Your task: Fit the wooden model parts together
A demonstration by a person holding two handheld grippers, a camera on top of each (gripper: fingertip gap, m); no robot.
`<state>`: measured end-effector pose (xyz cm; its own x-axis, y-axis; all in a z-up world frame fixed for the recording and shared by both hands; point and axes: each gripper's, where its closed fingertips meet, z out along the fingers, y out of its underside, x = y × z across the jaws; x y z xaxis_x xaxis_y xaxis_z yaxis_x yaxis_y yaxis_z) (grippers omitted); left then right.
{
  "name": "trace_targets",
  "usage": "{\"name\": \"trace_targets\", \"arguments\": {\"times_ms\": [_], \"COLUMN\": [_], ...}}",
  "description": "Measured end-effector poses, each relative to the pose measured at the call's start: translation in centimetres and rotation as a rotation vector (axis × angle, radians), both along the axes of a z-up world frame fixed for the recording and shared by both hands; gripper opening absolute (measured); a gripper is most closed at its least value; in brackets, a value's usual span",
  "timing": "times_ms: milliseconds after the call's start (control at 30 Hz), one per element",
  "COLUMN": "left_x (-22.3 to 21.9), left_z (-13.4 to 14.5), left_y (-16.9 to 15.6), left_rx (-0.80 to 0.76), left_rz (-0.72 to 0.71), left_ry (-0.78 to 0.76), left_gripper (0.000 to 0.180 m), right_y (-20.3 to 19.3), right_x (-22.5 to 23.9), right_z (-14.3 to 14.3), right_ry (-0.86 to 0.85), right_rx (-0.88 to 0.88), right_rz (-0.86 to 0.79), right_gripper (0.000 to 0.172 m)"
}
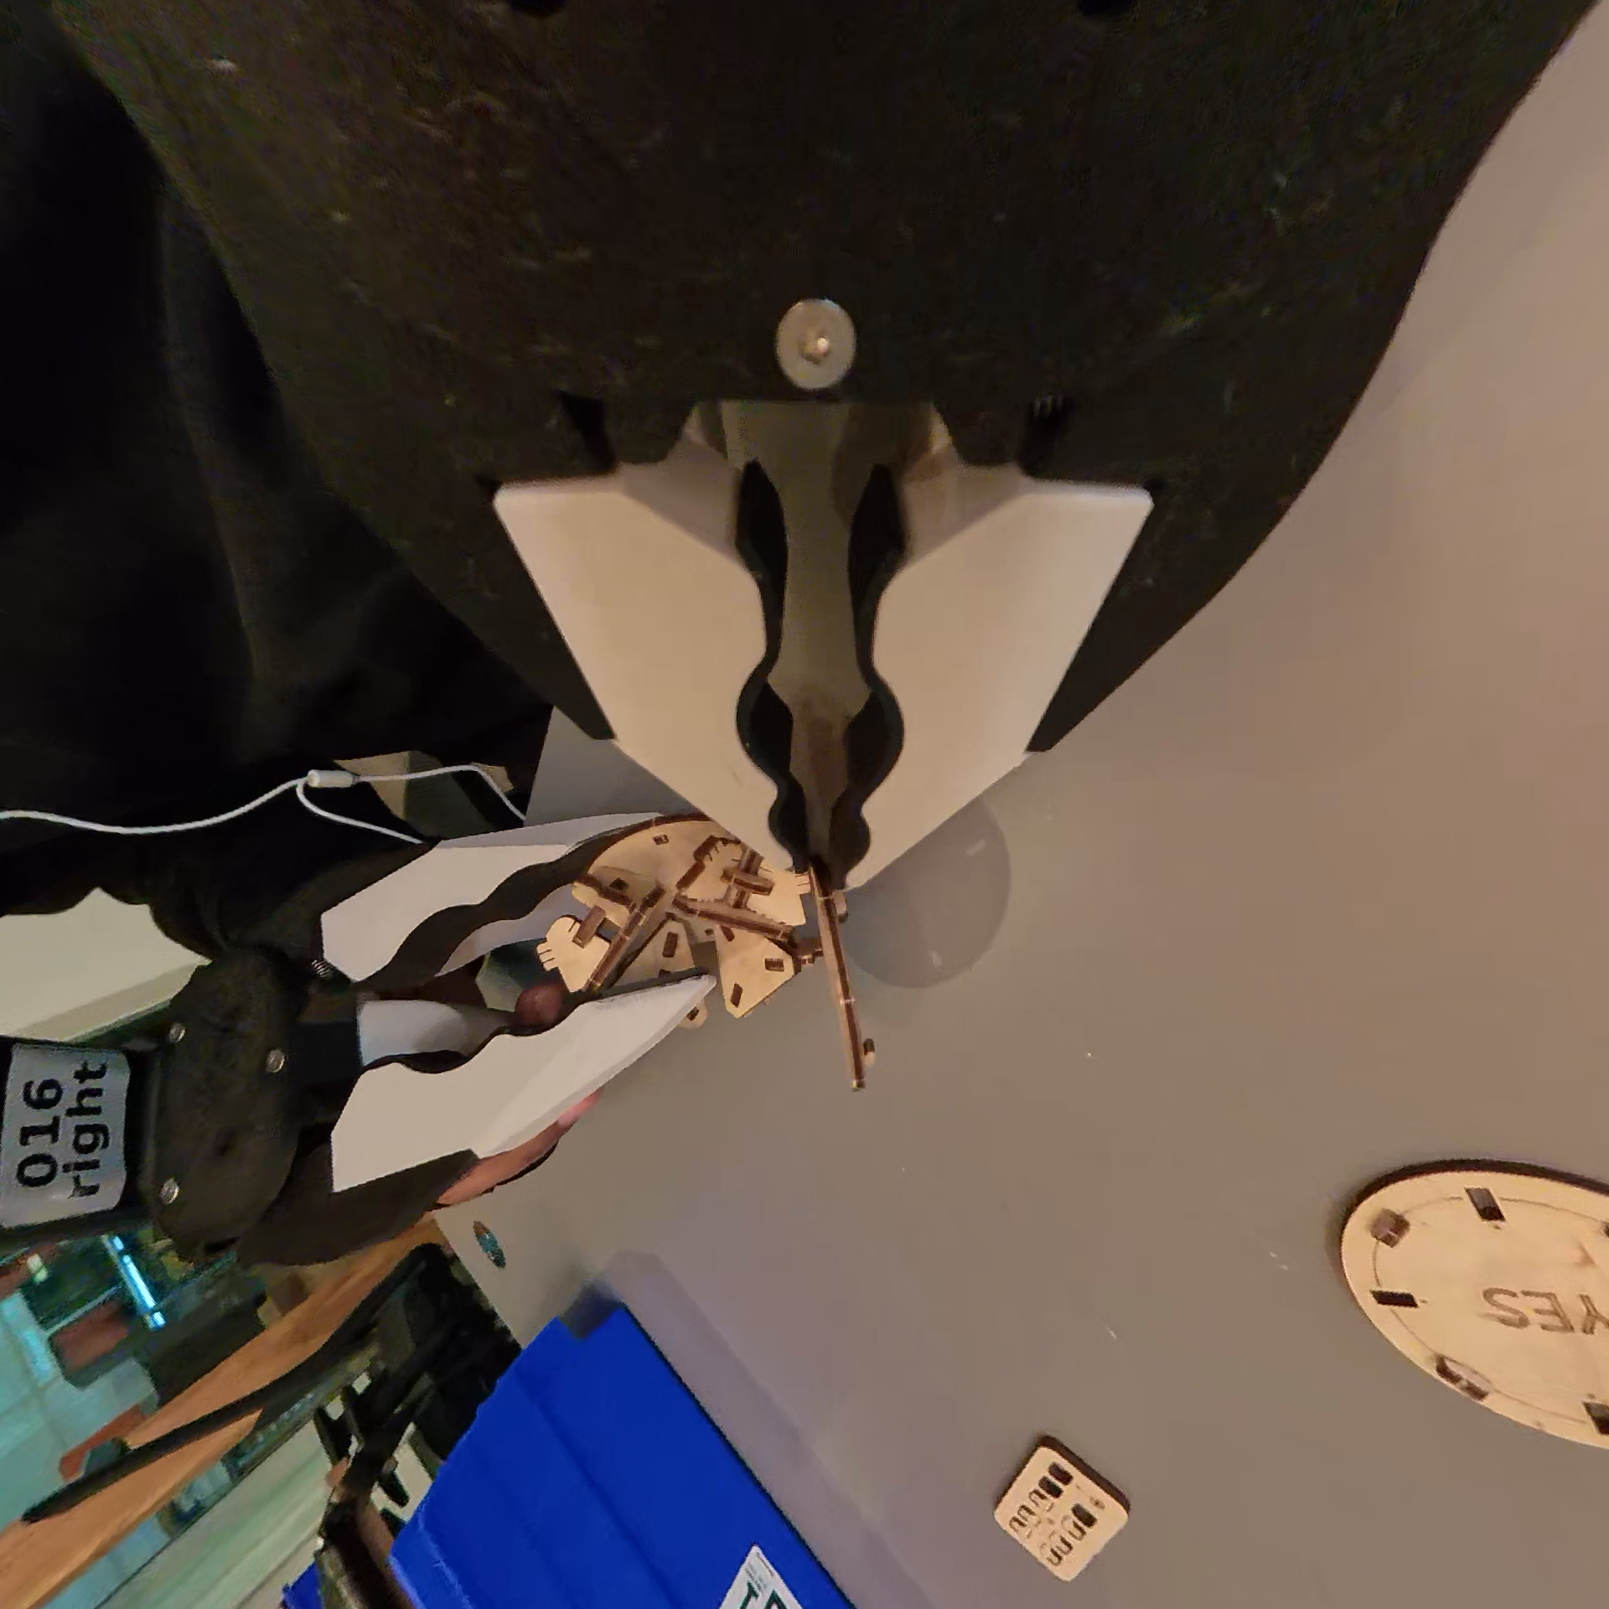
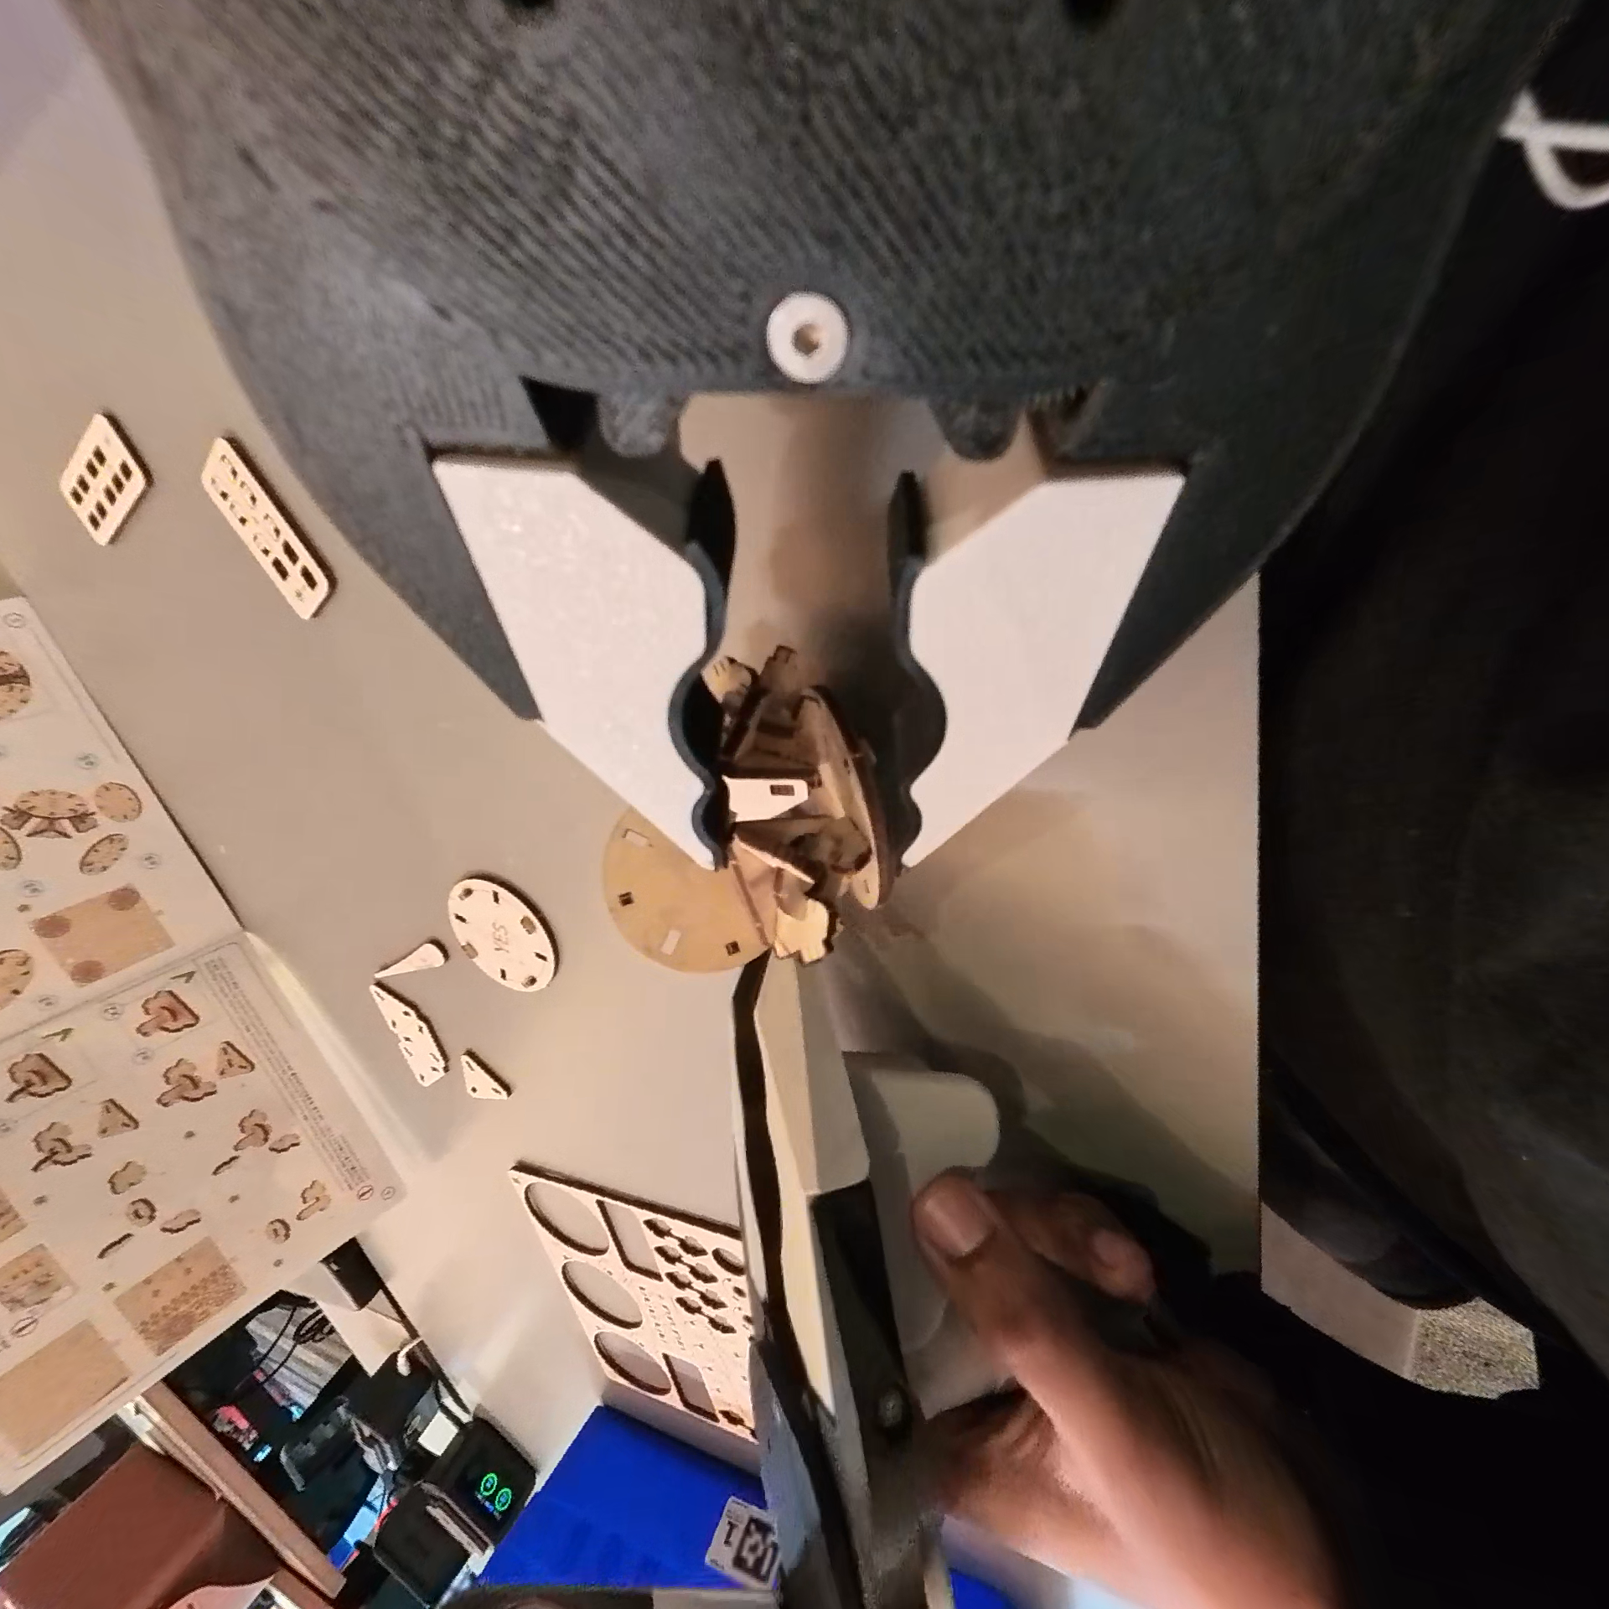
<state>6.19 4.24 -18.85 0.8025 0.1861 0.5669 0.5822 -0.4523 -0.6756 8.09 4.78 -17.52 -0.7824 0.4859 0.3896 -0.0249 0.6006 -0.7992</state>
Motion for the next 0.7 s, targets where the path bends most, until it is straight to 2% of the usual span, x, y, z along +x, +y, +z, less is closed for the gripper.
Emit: {"name": "trace_targets", "arguments": {"times_ms": [300,700], "left_x": [0.03,0.27], "left_z": [0.03,0.07], "left_y": [-0.01,-0.04], "left_rx": [-0.025,-0.035], "left_rz": [0.013,0.003], "left_ry": [0.098,0.152], "left_gripper": [0.0,0.0], "right_y": [-0.05,-0.1], "right_x": [0.04,0.17], "right_z": [-0.05,-0.06], "right_ry": [0.015,0.015], "right_rx": [0.012,0.012], "right_rz": [-0.001,0.005], "right_gripper": [0.034,0.034]}}
